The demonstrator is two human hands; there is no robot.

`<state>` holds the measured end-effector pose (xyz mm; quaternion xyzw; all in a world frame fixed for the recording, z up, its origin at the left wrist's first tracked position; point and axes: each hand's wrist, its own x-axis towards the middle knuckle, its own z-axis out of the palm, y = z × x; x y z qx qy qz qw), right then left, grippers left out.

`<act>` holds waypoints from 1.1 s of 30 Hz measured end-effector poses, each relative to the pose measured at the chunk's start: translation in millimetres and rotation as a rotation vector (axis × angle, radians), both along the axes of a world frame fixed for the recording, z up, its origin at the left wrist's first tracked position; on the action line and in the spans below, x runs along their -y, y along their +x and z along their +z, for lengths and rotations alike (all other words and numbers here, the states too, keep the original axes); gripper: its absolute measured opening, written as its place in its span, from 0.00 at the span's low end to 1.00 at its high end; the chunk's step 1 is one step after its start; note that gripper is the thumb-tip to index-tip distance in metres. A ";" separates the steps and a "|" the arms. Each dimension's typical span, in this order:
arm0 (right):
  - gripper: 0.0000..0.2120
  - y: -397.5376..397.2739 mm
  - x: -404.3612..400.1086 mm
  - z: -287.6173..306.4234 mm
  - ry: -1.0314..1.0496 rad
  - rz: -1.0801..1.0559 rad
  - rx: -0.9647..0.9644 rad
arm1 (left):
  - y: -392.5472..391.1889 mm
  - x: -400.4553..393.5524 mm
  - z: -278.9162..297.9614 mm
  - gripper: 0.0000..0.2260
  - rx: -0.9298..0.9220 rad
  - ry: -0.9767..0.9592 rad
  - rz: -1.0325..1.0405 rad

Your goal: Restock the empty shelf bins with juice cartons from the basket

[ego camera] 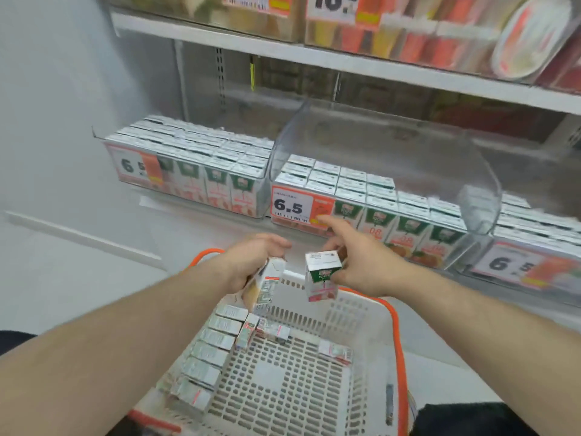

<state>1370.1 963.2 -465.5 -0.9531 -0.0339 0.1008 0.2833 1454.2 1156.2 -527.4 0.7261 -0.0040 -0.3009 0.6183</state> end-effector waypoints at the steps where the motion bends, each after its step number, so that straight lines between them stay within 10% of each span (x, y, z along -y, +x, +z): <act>1: 0.47 -1.3 1.3 4.8 0.047 -0.022 0.029 | 0.3 0.3 7.5 0.09 0.060 0.030 -0.038; 14: 0.43 7.0 2.8 10.9 0.567 -0.270 0.179 | -14.4 5.4 41.0 0.12 0.454 0.132 -0.360; 23: 0.18 24.6 -3.1 22.1 0.751 -0.263 0.189 | -3.1 -2.5 47.5 0.08 0.446 0.092 -0.298; 33: 0.09 35.2 -50.2 47.5 0.360 -0.270 0.452 | 15.6 -33.2 90.5 0.06 0.567 0.096 -0.339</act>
